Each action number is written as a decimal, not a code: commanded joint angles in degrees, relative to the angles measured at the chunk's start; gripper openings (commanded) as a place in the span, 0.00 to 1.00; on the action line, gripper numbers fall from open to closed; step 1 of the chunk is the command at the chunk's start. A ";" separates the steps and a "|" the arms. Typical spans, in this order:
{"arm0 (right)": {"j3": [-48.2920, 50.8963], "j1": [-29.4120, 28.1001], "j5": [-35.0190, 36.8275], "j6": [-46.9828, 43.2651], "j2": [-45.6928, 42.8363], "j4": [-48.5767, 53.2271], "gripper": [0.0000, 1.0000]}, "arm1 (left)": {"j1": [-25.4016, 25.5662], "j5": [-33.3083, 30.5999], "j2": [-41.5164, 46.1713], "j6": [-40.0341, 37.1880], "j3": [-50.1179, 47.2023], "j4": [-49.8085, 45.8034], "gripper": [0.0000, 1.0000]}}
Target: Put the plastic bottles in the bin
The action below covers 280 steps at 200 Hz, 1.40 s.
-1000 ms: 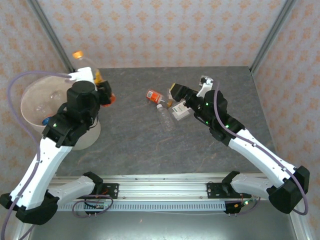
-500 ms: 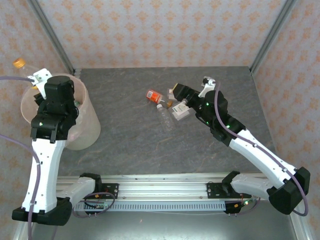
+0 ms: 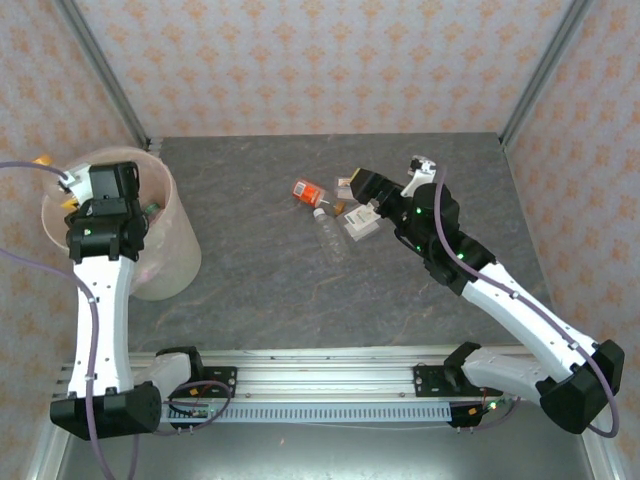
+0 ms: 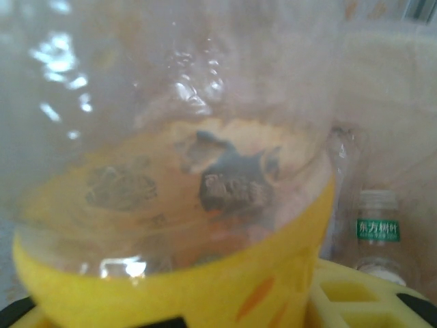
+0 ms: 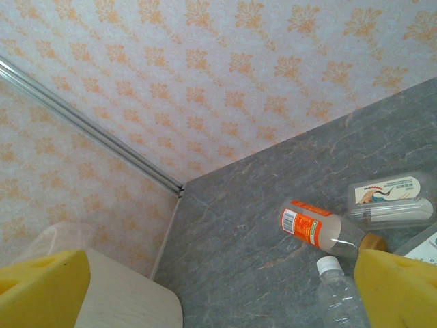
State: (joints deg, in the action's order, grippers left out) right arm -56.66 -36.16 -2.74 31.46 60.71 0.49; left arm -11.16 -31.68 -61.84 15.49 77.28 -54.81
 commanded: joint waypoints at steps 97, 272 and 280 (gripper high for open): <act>-0.73 0.56 0.37 1.77 1.78 0.86 0.99 | -0.53 5.77 -2.47 5.63 5.46 -7.94 0.93; 2.69 1.53 5.05 3.48 1.29 5.11 1.00 | 3.87 55.63 3.19 17.24 7.46 5.71 1.00; 3.47 1.62 5.99 3.73 0.80 5.72 1.00 | 6.35 53.51 3.13 17.66 7.89 5.16 1.00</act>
State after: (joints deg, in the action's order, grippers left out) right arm -55.48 -35.16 -0.80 33.82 62.92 3.03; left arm -9.34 18.26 -58.41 30.65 82.70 -50.89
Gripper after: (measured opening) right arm 0.997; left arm 0.997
